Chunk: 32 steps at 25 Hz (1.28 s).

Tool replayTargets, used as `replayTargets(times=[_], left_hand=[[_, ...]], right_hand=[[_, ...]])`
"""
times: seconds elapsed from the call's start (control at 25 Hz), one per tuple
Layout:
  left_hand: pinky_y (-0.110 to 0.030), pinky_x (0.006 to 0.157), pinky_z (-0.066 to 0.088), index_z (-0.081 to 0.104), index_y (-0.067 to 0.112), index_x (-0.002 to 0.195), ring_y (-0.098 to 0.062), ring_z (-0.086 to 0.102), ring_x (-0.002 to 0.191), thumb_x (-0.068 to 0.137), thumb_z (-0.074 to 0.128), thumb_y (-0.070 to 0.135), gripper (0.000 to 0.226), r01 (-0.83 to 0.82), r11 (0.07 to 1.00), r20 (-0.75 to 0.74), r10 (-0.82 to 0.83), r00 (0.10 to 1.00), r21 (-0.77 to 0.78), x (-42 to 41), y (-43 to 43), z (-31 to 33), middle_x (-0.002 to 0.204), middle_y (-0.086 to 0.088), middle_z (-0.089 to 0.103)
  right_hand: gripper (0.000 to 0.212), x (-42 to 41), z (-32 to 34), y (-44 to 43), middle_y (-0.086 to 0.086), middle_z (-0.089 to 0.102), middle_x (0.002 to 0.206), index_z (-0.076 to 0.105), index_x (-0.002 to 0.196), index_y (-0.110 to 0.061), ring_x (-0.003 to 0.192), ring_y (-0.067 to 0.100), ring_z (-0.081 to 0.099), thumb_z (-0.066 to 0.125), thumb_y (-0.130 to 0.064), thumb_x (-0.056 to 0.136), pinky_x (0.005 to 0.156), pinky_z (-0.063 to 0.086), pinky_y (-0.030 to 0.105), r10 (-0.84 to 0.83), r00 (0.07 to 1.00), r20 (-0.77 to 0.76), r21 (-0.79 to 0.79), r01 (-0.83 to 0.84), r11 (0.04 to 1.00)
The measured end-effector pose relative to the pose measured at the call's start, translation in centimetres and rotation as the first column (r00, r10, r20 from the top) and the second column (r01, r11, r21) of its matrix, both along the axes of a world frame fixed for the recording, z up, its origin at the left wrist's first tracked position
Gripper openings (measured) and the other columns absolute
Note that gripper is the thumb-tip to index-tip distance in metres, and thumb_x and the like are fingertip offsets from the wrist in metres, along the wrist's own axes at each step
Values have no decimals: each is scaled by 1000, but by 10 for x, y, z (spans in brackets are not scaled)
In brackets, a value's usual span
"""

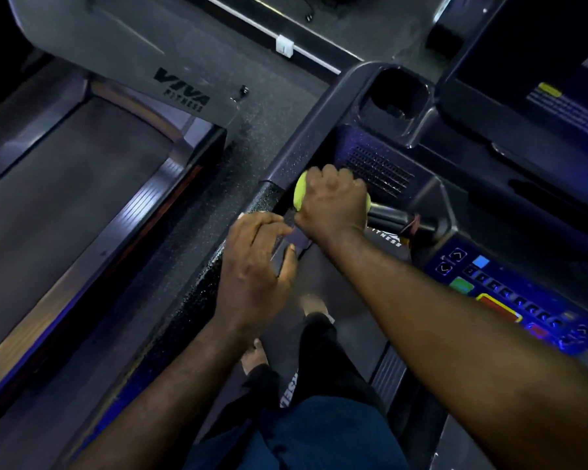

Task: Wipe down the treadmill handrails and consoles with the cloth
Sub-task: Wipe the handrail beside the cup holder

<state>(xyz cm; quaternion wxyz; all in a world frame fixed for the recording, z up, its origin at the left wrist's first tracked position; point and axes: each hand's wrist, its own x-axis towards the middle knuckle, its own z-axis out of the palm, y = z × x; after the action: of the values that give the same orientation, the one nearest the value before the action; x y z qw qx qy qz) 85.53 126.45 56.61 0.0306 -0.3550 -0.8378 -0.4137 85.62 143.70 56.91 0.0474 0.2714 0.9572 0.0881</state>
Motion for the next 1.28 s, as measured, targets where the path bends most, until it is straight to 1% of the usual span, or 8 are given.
replayTargets(times=[0.16,0.24,0.4,0.64,0.88,1.0,1.16,1.28], left_hand=[[-28,112,38,69,3,116,-27,55,122,88,75,5,29,28,997,-20,-29,999,-70,-17,3,2,126,-14,66],[-20,111,34,68,4,117,-25,54,124,88,73,4,29,43,996,-10,-44,999,-83,-19,10,8,129,-12,65],[-22,110,37,69,5,117,-23,55,124,90,72,1,27,48,999,-9,-48,999,-6,-22,6,17,129,-10,65],[-33,111,46,71,1,119,-26,62,124,93,70,-1,25,33,996,-25,-32,999,78,-13,1,22,131,-11,67],[-38,116,43,64,-2,130,-26,56,135,92,68,-6,38,48,997,82,-54,995,63,-10,25,9,141,-15,60],[-36,121,37,56,-3,139,-28,47,143,93,64,-8,47,74,996,89,-78,993,45,-10,48,9,149,-19,51],[-26,126,25,41,3,155,-22,33,154,98,54,-5,59,166,984,139,-156,978,-62,-13,64,3,165,-13,36],[-26,129,15,34,-3,159,-32,27,157,97,48,1,64,285,939,134,-263,956,-191,-20,69,-14,168,-20,30]], right_hand=[[62,-35,18,36,9,71,118,68,119,-20,108,34,68,79,-52,67,75,46,36,-136,974,182,-410,201,890],[69,-33,26,43,7,72,117,68,120,-24,108,33,69,83,-59,62,74,46,35,-164,966,198,-487,242,839],[63,55,19,56,1,64,112,58,123,-29,101,31,65,78,-54,69,74,54,40,4,1000,-5,-229,-5,973],[61,81,22,66,8,62,111,55,117,-17,98,33,61,79,-43,68,72,52,43,-48,998,48,-19,49,999],[66,10,5,26,11,63,113,54,120,-17,99,33,61,81,-51,71,75,50,43,-25,993,113,-12,27,1000],[55,-12,6,18,10,61,121,53,126,-18,108,33,61,74,-47,83,80,51,46,52,996,67,-147,-42,988],[62,37,16,43,7,59,124,51,132,-21,109,31,60,75,-47,81,80,49,45,73,996,-50,-202,-81,976],[79,97,21,74,6,58,121,48,137,-20,106,30,59,81,-45,70,81,50,44,58,997,-53,-155,-65,986]])
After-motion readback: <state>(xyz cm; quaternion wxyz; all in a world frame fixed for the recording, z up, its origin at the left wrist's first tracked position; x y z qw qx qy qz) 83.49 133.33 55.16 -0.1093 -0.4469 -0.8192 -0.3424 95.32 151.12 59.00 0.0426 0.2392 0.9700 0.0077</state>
